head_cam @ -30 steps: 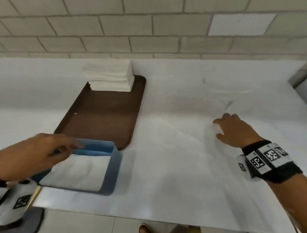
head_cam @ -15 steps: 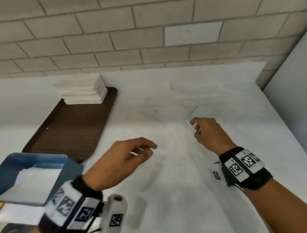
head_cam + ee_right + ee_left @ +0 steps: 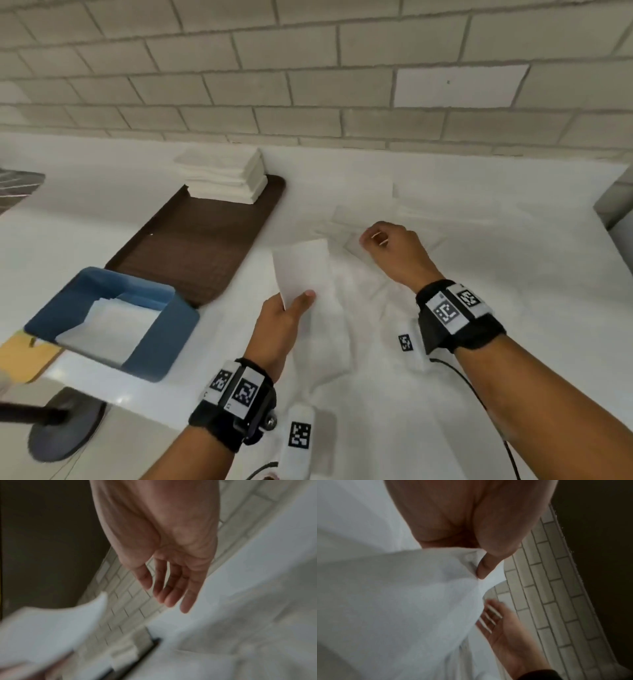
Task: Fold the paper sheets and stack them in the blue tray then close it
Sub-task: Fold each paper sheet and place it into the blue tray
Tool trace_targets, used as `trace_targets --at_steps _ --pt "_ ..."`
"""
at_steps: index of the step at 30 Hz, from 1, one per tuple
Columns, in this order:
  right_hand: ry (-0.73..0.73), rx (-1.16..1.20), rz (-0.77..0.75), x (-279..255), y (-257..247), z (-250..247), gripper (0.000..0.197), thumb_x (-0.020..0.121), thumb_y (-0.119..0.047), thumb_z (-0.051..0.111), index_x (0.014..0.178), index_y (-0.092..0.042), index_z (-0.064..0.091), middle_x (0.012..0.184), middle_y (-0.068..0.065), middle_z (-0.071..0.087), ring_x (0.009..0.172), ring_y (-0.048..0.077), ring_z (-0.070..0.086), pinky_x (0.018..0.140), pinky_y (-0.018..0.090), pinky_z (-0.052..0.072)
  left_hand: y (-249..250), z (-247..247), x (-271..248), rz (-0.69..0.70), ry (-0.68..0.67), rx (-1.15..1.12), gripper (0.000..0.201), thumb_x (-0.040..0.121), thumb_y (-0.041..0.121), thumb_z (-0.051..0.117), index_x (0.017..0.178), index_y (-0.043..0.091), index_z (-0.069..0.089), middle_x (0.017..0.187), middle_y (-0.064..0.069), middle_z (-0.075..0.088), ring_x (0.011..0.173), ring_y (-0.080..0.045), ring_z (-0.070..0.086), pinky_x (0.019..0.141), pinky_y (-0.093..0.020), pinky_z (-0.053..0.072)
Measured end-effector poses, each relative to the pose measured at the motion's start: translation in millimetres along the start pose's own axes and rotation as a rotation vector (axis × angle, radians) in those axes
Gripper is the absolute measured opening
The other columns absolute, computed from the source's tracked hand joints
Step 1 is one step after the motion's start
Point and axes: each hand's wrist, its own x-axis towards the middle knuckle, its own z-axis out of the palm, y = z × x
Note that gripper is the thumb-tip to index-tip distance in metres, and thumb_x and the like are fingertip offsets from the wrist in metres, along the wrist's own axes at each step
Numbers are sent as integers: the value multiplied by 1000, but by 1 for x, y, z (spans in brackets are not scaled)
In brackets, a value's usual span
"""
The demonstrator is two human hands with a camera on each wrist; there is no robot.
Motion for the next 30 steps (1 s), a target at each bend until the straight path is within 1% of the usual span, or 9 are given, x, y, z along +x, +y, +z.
trace_targets --at_steps 3,6,9,12,16,19,22,25,30 --pt "-269 -605 56 17 27 22 48 92 -43 59 129 -14 52 131 10 49 120 29 48 93 39 47 -9 -31 -6 -38 90 -3 21 99 25 61 111 12 73 101 -6 79 96 -27 75 79 -38 57" --pt "-234 -727 19 18 34 39 49 90 -31 63 130 -8 46 130 14 45 118 32 48 87 37 47 -14 -49 -13 -52 111 16 22 101 25 60 113 11 72 101 -6 79 97 -27 74 82 -39 58" --pt "-224 -593 49 19 33 43 31 87 -12 60 117 -7 53 118 15 56 103 32 59 84 37 52 -15 -56 -15 -27 96 50 21 101 21 58 114 11 72 101 -5 79 98 -26 74 84 -40 58" --pt "-153 -328 85 11 22 31 28 84 -9 62 112 -12 60 114 11 60 98 26 59 79 28 48 -13 -59 -12 -54 55 -7 21 101 14 56 115 11 71 103 -5 79 97 -26 74 80 -37 57" --pt "-17 374 42 -39 -21 6 19 91 -7 63 108 -15 68 98 -1 65 92 19 65 77 29 54 -19 -53 -4 -225 -34 -231 26 100 6 54 121 2 67 109 -14 77 96 -29 73 81 -38 58" --pt "-60 697 38 -87 -37 9 23 92 -6 64 109 -20 70 108 7 67 98 22 70 83 36 59 -20 -31 -8 -239 -154 -329 36 105 22 50 133 5 63 119 -14 74 109 -31 71 93 -42 56" --pt "-18 661 95 -117 -28 25 25 90 -10 66 106 -29 69 111 8 65 95 25 70 83 42 59 -7 -12 -13 -123 -333 -449 62 106 56 28 142 14 57 137 -15 65 129 -33 60 109 -51 44" --pt "26 587 164 -136 -16 37 26 91 -9 64 105 -31 66 102 8 66 83 21 71 73 35 60 3 -10 -9 -106 -351 -538 75 101 68 24 143 14 56 139 -18 62 132 -36 57 116 -56 38" --pt "113 431 167 -151 -6 52 24 89 -18 67 104 -36 63 89 -1 66 80 20 69 72 44 58 10 -13 -8 -66 -331 -528 71 94 73 32 124 20 69 124 -10 70 115 -27 67 102 -43 51"
